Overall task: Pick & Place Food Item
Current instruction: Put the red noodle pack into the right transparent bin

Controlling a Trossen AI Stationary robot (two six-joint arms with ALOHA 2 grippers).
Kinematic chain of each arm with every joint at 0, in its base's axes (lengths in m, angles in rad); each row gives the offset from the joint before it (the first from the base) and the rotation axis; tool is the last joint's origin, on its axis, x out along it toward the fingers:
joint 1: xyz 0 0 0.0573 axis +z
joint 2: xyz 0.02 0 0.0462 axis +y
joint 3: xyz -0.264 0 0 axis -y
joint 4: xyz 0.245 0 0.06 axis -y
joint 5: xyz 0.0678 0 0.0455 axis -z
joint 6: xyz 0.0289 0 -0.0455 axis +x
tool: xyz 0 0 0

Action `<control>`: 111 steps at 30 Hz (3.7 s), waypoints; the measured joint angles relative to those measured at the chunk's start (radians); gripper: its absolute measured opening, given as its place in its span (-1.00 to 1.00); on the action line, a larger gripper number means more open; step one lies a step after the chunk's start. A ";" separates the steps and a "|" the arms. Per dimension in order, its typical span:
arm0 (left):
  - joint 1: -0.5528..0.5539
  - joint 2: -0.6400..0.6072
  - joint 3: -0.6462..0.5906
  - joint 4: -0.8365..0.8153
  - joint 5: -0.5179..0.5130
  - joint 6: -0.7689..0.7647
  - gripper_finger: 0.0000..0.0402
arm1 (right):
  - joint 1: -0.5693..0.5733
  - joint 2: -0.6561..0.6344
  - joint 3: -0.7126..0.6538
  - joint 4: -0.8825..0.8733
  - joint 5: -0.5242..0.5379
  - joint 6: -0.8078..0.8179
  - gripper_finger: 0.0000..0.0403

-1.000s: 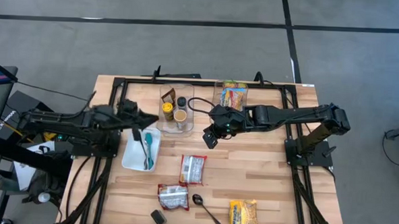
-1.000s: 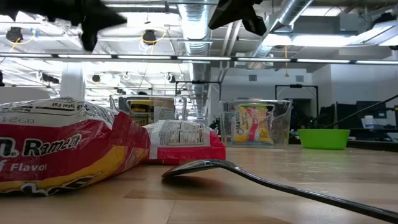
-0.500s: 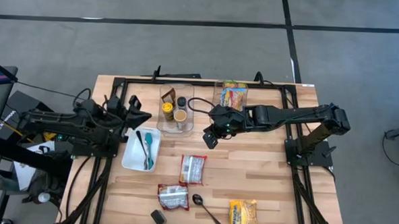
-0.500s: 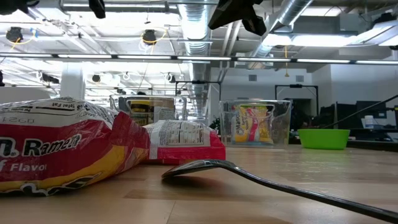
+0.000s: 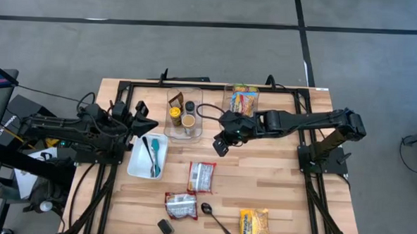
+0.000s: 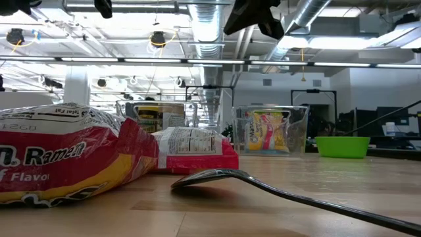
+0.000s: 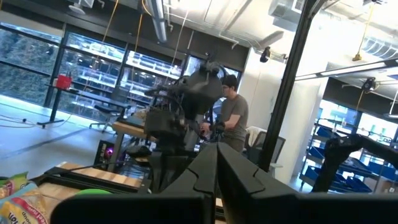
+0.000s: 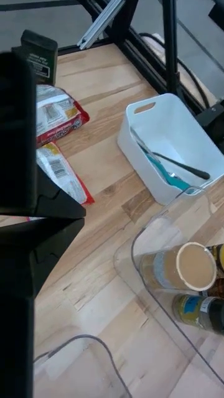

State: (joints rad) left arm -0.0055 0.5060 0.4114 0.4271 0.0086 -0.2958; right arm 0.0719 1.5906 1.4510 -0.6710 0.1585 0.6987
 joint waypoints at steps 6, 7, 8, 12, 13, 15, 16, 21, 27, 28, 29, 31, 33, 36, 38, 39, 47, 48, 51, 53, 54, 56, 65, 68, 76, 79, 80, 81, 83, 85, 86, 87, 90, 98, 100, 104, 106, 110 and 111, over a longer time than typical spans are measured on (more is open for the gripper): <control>0.000 0.000 0.000 0.000 0.000 0.000 -0.99 | 0.026 0.002 -0.101 0.013 0.000 0.058 -0.99; 0.000 0.000 0.000 0.000 0.000 0.000 -0.99 | 0.033 0.002 -0.121 0.011 -0.001 0.080 -0.99; 0.000 0.000 0.000 0.000 0.000 0.000 -1.00 | 0.040 0.002 -0.140 0.008 -0.004 0.102 -0.99; 0.000 0.000 0.000 0.000 0.000 0.000 -0.99 | 0.066 0.002 -0.193 0.011 -0.044 0.181 -0.99; 0.000 0.000 0.000 0.000 0.000 0.000 -0.99 | 0.072 0.002 -0.205 0.013 -0.058 0.195 -0.99; 0.000 0.000 0.000 0.000 0.000 0.000 -0.99 | 0.082 0.002 -0.232 0.034 -0.067 0.236 -0.99; 0.000 0.000 0.000 0.000 0.000 0.000 -0.99 | 0.087 0.002 -0.248 0.047 -0.068 0.262 -0.99; 0.000 0.000 0.000 0.000 0.000 0.000 -1.00 | 0.112 0.002 -0.359 0.208 -0.110 0.388 -0.99; 0.000 0.000 0.000 0.000 0.000 0.000 -0.99 | 0.119 0.002 -0.500 0.446 -0.120 0.601 -0.99; 0.000 0.000 0.000 0.000 0.000 0.000 -0.99 | 0.119 0.002 -0.519 0.475 -0.120 0.642 -0.99; 0.000 0.000 0.000 0.000 0.000 0.000 -0.99 | 0.119 0.002 -0.537 0.504 -0.119 0.679 -0.99; 0.000 0.000 0.000 0.000 0.000 0.000 -1.00 | 0.119 0.002 -0.567 0.546 -0.117 0.745 -0.99; 0.000 0.000 0.000 0.000 0.000 0.000 -0.99 | 0.119 0.002 -0.598 0.584 -0.117 0.806 -0.99; 0.000 0.000 0.000 0.000 0.000 0.000 -0.99 | 0.119 0.002 -0.625 0.615 -0.116 0.878 -0.99; 0.000 0.000 0.000 0.000 0.000 0.000 -0.99 | 0.119 0.002 -0.628 0.615 -0.115 0.903 -0.99; 0.000 0.000 0.000 0.000 0.000 -0.001 -0.99 | 0.119 0.002 -0.628 0.616 -0.113 0.913 -0.99; 0.000 0.000 0.000 0.000 0.000 0.000 -0.99 | 0.119 0.002 -0.628 0.628 -0.114 0.934 -0.89; 0.000 0.000 0.000 0.000 0.000 0.000 -0.98 | 0.119 0.002 -0.628 0.628 -0.114 0.934 -0.86; 0.000 0.000 0.000 0.000 0.000 0.000 -0.98 | 0.119 0.002 -0.628 0.630 -0.112 0.936 -0.73; 0.000 0.000 0.000 0.000 0.000 0.000 -0.98 | 0.119 0.002 -0.628 0.635 -0.108 0.937 -0.65; 0.000 0.000 0.000 0.000 0.000 0.000 -0.98 | 0.119 0.002 -0.628 0.638 -0.108 0.936 -0.60; 0.000 0.000 0.000 0.000 0.000 0.000 -0.98 | 0.119 0.002 -0.628 0.638 -0.104 0.936 -0.52; 0.000 0.000 0.000 0.000 0.000 0.000 -0.98 | 0.119 0.002 -0.628 0.642 -0.075 0.942 -0.17; 0.000 0.000 0.000 0.000 0.000 0.000 -0.98 | 0.119 0.002 -0.628 0.649 -0.075 0.942 -0.12; 0.000 0.001 0.000 0.000 -0.001 0.000 -0.98 | 0.120 0.002 -0.628 0.650 -0.075 0.941 -0.13; 0.000 0.007 0.000 0.000 -0.001 0.000 -0.98 | 0.125 0.002 -0.628 0.650 -0.064 0.944 -0.15; 0.000 0.008 0.000 0.000 -0.001 0.000 -0.98 | 0.127 0.002 -0.628 0.650 -0.061 0.943 -0.15; 0.000 0.013 0.000 0.000 0.000 0.000 -0.98 | 0.131 0.006 -0.628 0.652 -0.060 0.943 -0.15; 0.000 0.022 0.000 0.000 -0.001 0.000 -0.98 | 0.132 0.035 -0.627 0.682 -0.060 0.949 -0.15; 0.000 0.035 0.000 0.000 -0.001 0.000 -0.98 | 0.138 0.070 -0.631 0.717 -0.060 0.952 -0.14; 0.000 0.041 0.000 0.000 -0.001 -0.001 -0.98 | 0.138 0.099 -0.628 0.776 -0.061 0.951 -0.14; 0.000 0.043 0.000 -0.001 -0.001 0.000 -0.98 | 0.139 0.125 -0.626 0.818 -0.064 0.951 -0.13; 0.000 0.058 0.000 0.001 -0.001 -0.017 -0.98 | 0.139 0.192 -0.629 0.948 -0.079 0.951 -0.13; 0.000 0.075 -0.001 0.002 0.000 -0.052 -0.98 | 0.135 0.282 -0.629 1.053 -0.086 1.034 -0.16; 0.000 0.076 -0.001 0.000 0.000 -0.053 -0.98 | 0.136 0.281 -0.628 1.053 -0.086 1.037 -0.18; 0.000 0.077 -0.001 0.000 0.000 -0.053 -0.98 | 0.136 0.263 -0.628 1.049 -0.086 1.024 -0.21; 0.000 0.077 -0.001 0.001 0.000 -0.053 -0.98 | 0.136 0.242 -0.628 1.043 -0.086 1.011 -0.23; 0.000 0.077 -0.001 0.000 0.000 -0.053 -0.98 | 0.135 0.195 -0.628 0.999 -0.082 0.992 -0.28; 0.000 0.077 0.000 0.001 0.000 -0.053 -0.98 | 0.135 0.182 -0.628 0.971 -0.082 0.985 -0.29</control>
State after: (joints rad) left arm -0.0053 0.5827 0.4110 0.4276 0.0082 -0.3485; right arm 0.2073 1.7727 0.8234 0.3001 0.0764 1.6839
